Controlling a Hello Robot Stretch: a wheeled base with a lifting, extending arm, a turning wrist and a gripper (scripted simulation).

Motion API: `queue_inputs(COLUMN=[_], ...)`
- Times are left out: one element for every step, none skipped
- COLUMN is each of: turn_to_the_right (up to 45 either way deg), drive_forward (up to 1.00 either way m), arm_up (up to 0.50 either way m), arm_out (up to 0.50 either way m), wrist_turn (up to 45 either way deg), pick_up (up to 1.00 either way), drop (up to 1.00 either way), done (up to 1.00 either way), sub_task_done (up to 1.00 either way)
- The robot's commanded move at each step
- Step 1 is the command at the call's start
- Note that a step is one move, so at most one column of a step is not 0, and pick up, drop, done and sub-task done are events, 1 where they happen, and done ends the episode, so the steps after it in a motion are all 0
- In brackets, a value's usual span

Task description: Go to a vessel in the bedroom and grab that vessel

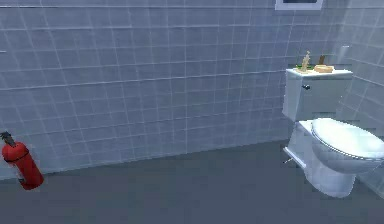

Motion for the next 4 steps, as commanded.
queue_inputs(turn_to_the_right=[0.0,-45.0,-45.0,-6.0], drive_forward=[0.20,0.00,0.00,0.00], arm_up=[0.00,0.00,0.00,0.00], arm_out=[0.00,0.00,0.00,0.00], wrist_turn=[0.0,0.0,0.0,0.0], pick_up=[0.00,0.00,0.00,0.00], drop=[0.00,0.00,0.00,0.00], done=[0.00,0.00,0.00,0.00], sub_task_done=[0.00,0.00,0.00,0.00])
